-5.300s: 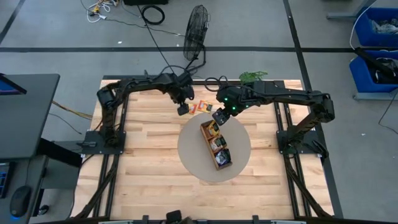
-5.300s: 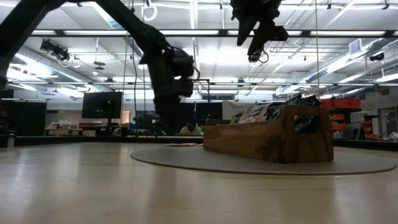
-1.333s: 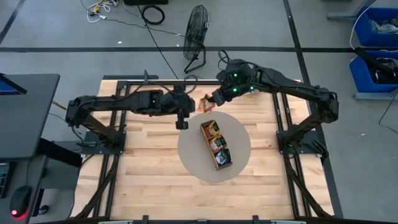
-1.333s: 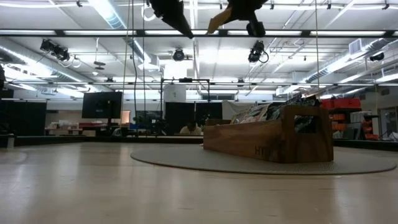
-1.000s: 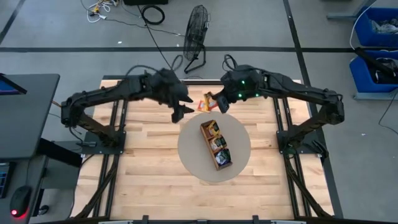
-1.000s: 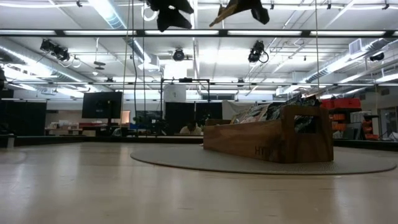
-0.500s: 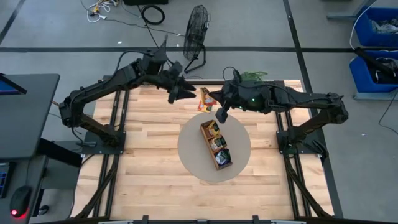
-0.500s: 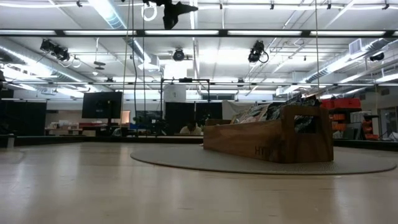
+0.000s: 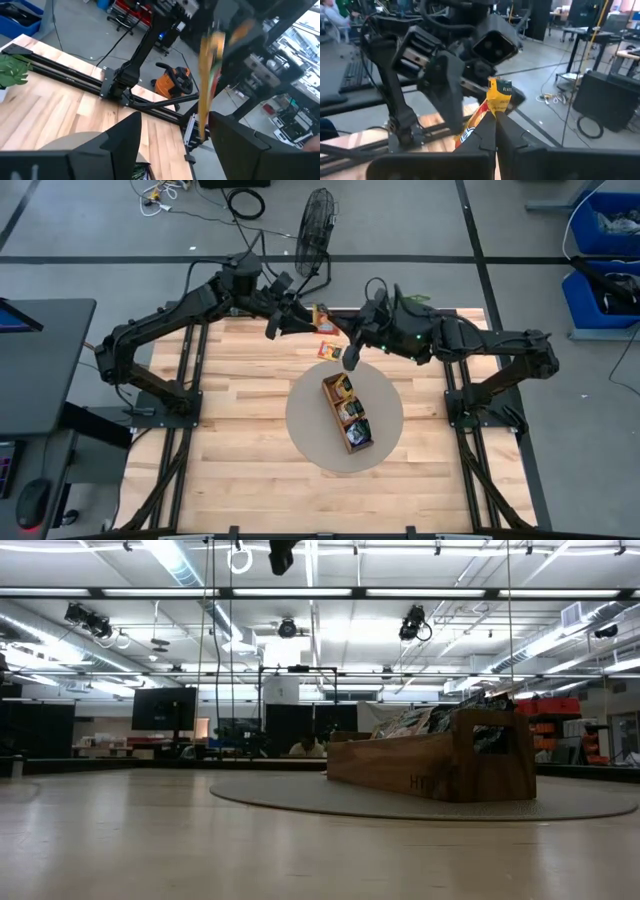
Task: Pick & Place Tea
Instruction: Put the orange tea bag into the left section of the wooden organizer
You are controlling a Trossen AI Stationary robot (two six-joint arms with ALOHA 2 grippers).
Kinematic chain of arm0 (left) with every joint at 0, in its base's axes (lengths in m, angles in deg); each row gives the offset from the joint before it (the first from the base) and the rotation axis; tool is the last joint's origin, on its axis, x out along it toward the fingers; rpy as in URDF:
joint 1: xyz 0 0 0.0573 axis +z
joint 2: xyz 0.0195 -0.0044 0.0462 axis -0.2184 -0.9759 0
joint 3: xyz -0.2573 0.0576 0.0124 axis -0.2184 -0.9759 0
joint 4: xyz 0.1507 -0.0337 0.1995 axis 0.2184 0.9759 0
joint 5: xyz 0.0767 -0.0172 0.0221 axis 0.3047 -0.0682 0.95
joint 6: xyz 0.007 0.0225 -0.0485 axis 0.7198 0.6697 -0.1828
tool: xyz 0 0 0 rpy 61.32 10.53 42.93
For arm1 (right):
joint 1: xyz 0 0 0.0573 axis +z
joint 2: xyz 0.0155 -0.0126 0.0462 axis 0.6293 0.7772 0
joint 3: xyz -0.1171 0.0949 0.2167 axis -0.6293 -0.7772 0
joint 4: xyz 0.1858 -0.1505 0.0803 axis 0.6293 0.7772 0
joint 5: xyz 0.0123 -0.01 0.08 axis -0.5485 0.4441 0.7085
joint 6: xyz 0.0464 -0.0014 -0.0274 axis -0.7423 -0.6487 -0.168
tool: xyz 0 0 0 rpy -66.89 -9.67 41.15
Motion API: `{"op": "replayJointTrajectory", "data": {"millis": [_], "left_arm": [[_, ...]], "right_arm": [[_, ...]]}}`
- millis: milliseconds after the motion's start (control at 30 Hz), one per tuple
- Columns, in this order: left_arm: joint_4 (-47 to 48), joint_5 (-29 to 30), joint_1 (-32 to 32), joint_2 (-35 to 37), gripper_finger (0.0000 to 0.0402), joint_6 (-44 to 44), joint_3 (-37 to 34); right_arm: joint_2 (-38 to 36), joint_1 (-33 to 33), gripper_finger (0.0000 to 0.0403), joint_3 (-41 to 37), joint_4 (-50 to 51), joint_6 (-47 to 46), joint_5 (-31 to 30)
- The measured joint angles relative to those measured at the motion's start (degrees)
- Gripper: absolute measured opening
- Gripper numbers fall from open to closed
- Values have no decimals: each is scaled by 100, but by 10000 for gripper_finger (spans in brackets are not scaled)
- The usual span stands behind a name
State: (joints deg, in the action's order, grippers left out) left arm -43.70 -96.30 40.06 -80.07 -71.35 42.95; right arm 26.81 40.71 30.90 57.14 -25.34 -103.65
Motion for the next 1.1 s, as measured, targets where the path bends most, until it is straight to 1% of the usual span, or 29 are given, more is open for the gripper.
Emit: {"op": "replayJointTrajectory", "data": {"millis": [133, 267, 400, 600, 633, 733, 833, 933, 1033, 1100], "left_arm": [[-113, 4, -2, -2, 232, -147, 0], [-270, 10, -65, -2, 201, -155, 0], [-284, 8, -97, -7, 144, -181, 0], [-316, -1, -103, -7, 24, -101, 0], [-310, -6, -103, -7, 15, -80, 0], [-250, -21, -103, -7, 15, 41, 0], [-85, -5, -111, -9, 13, 302, 0], [401, -96, -99, 29, 8, 629, -3], [897, -59, -87, 30, 10, 965, 0], [1281, -49, -98, 28, 11, 1245, -2]], "right_arm": [[81, -18, 0, -9, -60, -32, 142], [214, -17, 0, -9, -100, -53, 135], [210, -17, 0, -9, -140, -149, 133], [210, -20, 0, -9, -107, -177, 125], [210, -20, 0, -9, -86, -178, 120], [177, -17, 0, -9, 57, -334, 157], [93, -17, 12, -9, 319, -667, 272], [-101, -50, 36, -8, 698, -1071, 357], [-292, -184, 67, 13, 1110, -1665, 715], [-325, -301, 90, 0, 1389, -2029, 1081]]}}
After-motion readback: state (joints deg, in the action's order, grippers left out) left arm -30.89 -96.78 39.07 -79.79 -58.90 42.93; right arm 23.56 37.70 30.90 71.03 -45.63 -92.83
